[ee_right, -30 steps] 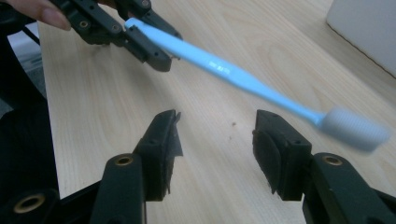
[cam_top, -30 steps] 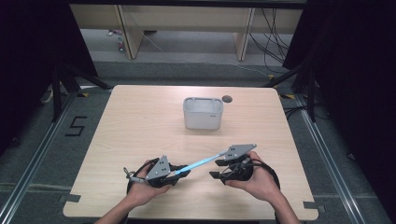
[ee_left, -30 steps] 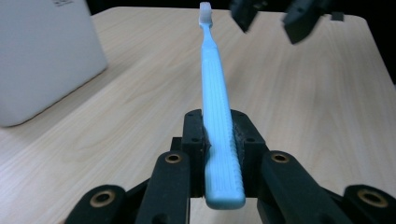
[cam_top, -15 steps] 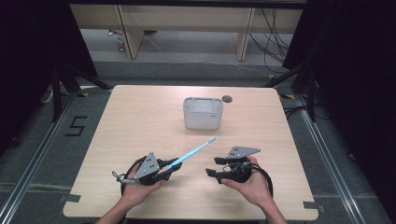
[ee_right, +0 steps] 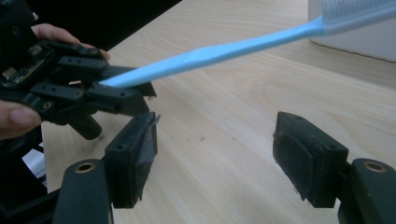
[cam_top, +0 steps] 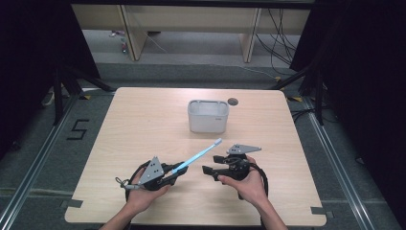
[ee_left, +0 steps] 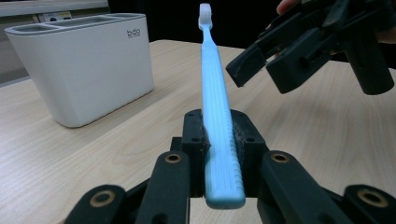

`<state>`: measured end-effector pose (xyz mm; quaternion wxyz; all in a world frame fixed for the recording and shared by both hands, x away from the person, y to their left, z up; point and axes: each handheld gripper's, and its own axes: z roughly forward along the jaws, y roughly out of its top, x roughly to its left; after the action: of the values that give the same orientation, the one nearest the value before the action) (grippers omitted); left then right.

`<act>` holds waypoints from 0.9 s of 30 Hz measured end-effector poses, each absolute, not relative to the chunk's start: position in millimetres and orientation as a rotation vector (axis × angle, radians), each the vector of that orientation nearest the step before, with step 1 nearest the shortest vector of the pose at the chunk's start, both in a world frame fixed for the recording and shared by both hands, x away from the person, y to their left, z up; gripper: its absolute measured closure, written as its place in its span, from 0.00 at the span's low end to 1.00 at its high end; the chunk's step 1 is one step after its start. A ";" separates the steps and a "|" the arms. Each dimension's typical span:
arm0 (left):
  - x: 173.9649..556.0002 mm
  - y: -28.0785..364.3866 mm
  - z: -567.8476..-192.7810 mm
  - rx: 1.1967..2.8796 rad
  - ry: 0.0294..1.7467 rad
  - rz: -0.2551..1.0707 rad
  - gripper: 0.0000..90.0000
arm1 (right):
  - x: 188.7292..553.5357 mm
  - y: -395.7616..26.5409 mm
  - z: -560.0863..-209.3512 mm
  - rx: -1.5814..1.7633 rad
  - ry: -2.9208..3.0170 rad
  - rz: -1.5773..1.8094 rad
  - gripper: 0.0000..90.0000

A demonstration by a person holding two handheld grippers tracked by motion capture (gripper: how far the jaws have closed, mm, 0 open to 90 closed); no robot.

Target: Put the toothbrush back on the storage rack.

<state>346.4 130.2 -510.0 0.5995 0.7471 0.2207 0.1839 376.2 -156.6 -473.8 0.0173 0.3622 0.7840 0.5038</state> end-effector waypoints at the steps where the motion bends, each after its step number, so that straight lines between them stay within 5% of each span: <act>1: 346.4 129.8 -510.0 1.734 0.509 0.426 0.87 | 376.3 -154.5 -473.6 1.163 2.434 1.587 0.35; 27: 345.9 126.0 -511.5 1.732 0.510 0.424 0.86 | 388.1 -142.4 -464.1 1.194 2.384 1.709 0.36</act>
<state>345.9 126.0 -511.5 0.6000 0.7472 0.2198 0.1830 388.1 -142.4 -464.1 -0.0128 0.3770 0.7528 0.5395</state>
